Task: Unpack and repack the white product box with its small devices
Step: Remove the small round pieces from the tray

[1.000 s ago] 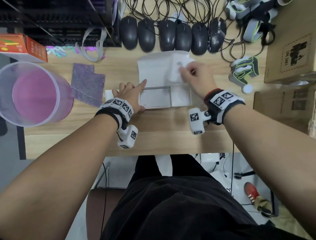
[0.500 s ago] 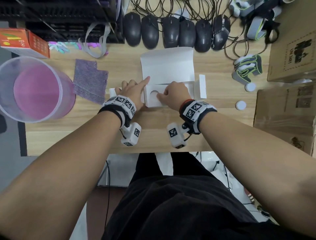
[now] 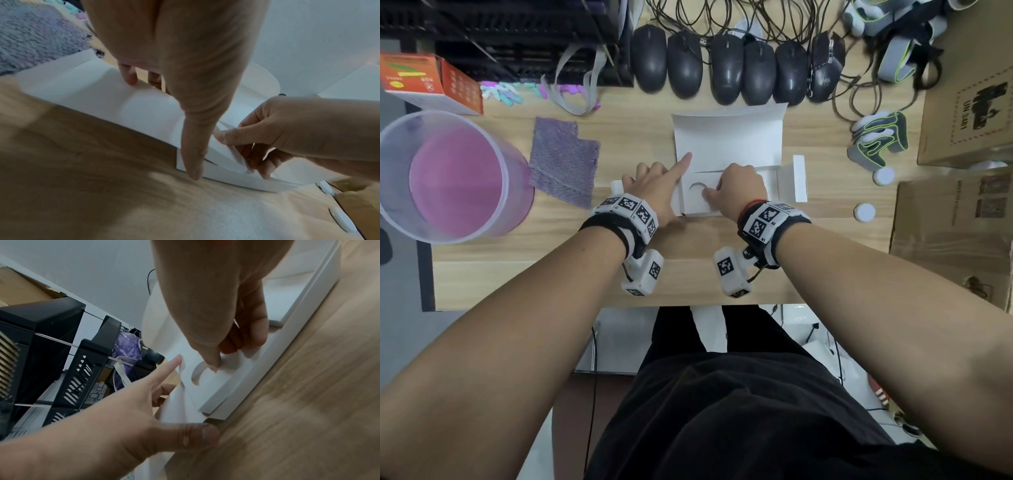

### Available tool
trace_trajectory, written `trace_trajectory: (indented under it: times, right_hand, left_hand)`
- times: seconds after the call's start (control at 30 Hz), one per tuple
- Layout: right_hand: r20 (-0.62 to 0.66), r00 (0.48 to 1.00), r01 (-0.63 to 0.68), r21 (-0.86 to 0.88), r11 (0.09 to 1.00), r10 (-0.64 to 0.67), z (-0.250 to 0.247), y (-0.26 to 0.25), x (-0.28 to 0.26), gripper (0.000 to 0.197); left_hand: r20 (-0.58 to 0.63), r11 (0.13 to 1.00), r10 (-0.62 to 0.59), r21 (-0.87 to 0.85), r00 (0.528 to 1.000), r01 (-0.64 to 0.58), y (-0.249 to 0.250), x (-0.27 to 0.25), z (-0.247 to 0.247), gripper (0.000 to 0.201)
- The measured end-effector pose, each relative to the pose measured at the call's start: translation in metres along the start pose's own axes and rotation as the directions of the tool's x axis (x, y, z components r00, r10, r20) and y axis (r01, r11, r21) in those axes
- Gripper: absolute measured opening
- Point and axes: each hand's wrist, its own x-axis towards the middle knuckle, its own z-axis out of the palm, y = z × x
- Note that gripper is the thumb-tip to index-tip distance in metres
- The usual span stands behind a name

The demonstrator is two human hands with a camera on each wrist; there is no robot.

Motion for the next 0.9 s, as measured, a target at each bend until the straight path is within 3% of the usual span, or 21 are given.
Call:
trace_trajectory:
  times: [0.2, 0.33, 0.5, 0.63, 0.73, 0.9]
  right_hand:
    - [0.052, 0.992, 0.115, -0.022, 0.993, -0.114, -0.009, 0.009, -0.002, 0.045]
    - [0.111, 0.975, 0.206, -0.104, 0.973, -0.194, -0.013, 0.016, -0.008, 0.052]
    - [0.114, 0.970, 0.225, -0.110, 0.968, -0.212, -0.009, 0.018, -0.008, 0.052]
    - [0.132, 0.969, 0.226, -0.118, 0.967, -0.210, -0.010, 0.021, -0.004, 0.051]
    - [0.145, 0.969, 0.220, -0.130, 0.967, -0.201, -0.011, 0.020, -0.003, 0.052]
    - [0.144, 0.970, 0.215, -0.107, 0.971, -0.198, -0.012, 0.021, -0.003, 0.051]
  left_hand:
    - [-0.067, 1.000, -0.002, 0.016, 0.998, 0.004, -0.001, -0.003, 0.003, 0.102]
    - [-0.091, 1.000, 0.005, 0.018, 0.996, -0.003, 0.000, -0.003, 0.004, 0.101]
    - [-0.058, 1.000, 0.025, 0.004, 0.998, -0.025, -0.004, -0.001, 0.005, 0.100]
    - [-0.068, 0.995, 0.021, -0.100, 0.997, -0.028, -0.011, 0.000, 0.002, 0.082]
    - [-0.113, 0.979, -0.004, -0.201, 0.994, -0.019, -0.014, 0.003, 0.001, 0.062]
    - [-0.219, 0.984, -0.053, -0.180, 0.974, 0.013, -0.006, 0.004, 0.002, 0.056]
